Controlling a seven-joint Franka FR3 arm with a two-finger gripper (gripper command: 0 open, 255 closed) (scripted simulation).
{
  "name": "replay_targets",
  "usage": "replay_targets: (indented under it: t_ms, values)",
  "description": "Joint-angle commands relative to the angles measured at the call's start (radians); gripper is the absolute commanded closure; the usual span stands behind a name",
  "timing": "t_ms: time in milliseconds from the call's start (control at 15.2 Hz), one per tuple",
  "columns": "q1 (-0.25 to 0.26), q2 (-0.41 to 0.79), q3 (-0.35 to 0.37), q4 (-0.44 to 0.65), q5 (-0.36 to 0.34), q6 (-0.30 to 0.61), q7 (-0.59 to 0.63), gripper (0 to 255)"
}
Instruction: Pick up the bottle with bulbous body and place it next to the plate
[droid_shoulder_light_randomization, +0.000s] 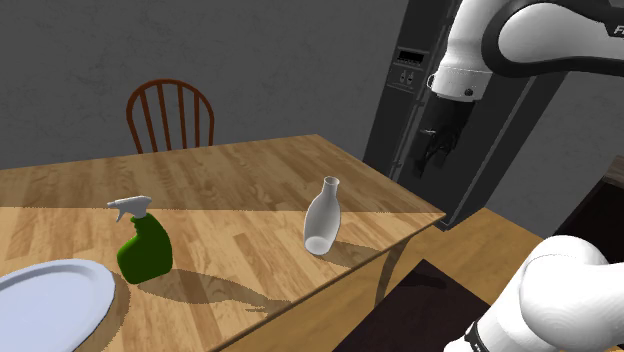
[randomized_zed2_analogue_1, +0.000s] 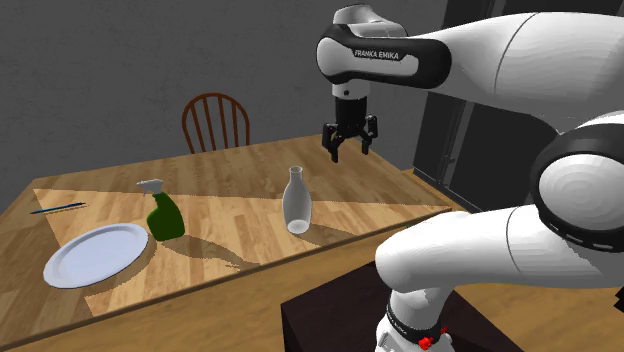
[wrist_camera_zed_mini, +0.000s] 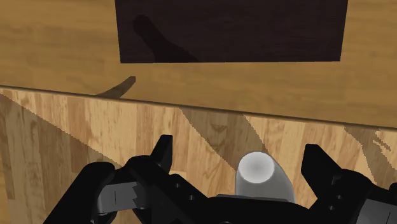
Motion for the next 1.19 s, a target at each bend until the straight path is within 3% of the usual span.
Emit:
replay_targets:
  t_ms: [0,528,1122]
  values:
    - [0.0,0.0,0.0,0.0,0.0,0.0,0.0,0]
    - [0.001,0.27,0.045,0.058,0.044,0.23,0.082,0]
    - [-0.001,0.604,0.085,0.227,0.058,0.417,0.168,0]
